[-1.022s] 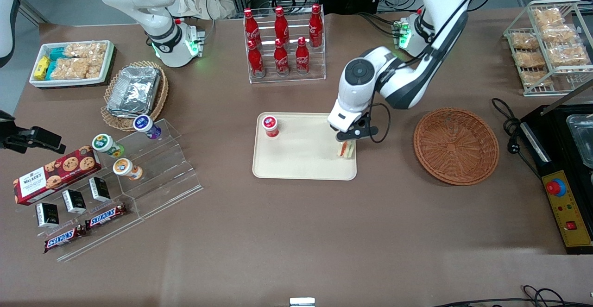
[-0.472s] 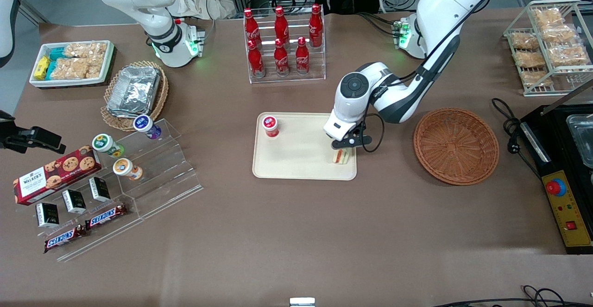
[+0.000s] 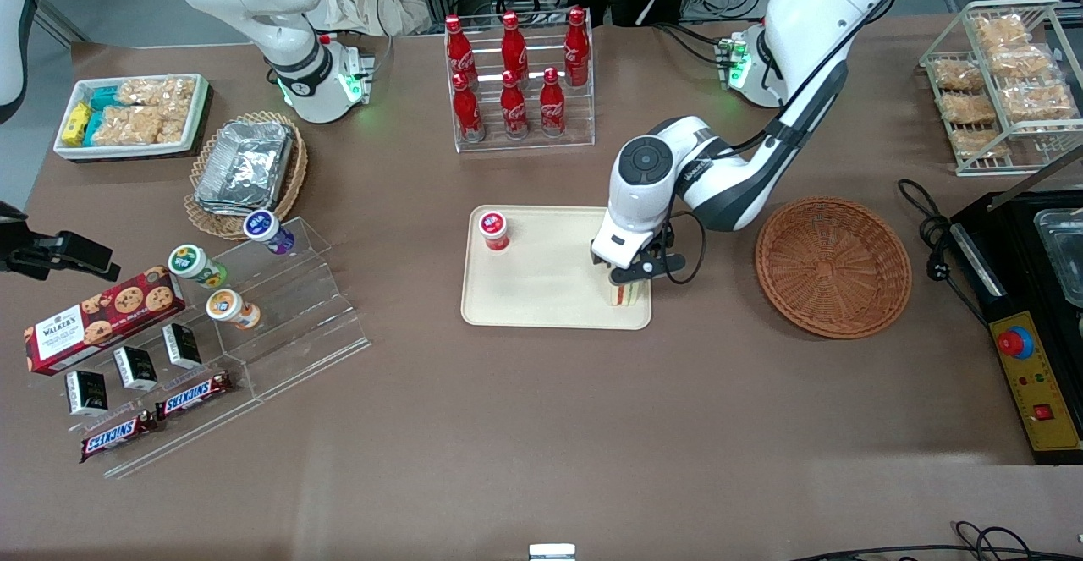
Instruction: Place sandwich from basket to tray
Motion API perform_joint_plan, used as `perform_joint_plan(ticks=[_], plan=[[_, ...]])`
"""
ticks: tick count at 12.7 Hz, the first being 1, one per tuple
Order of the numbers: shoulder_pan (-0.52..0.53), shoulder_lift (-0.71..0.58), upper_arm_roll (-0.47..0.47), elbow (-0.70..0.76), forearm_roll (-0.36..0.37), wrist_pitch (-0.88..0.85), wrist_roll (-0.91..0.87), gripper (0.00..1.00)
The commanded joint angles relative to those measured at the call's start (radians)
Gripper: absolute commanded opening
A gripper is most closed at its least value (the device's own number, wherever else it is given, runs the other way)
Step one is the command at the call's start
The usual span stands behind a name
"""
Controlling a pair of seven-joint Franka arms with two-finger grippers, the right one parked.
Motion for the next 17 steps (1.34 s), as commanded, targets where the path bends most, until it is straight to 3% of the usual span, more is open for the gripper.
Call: perform_joint_plan(ticks=[1,3,5,8,11,13,17], plan=[[0.007,-0.053,-0.007,0.094,0.003,-0.166,-0.021,1.0],[0.007,-0.073,-0.007,0.255,-0.064,-0.363,0.006,1.0],[0.036,-0.107,-0.005,0.375,-0.136,-0.458,0.022,1.0],[0.142,-0.266,0.015,0.386,-0.236,-0.521,0.078,1.0],[0.058,-0.45,0.334,0.369,-0.412,-0.655,0.43,1.0],[-0.029,-0.535,0.56,0.346,-0.466,-0.731,0.7,1.0],[-0.053,-0.589,0.705,0.337,-0.451,-0.795,0.983,1.0]])
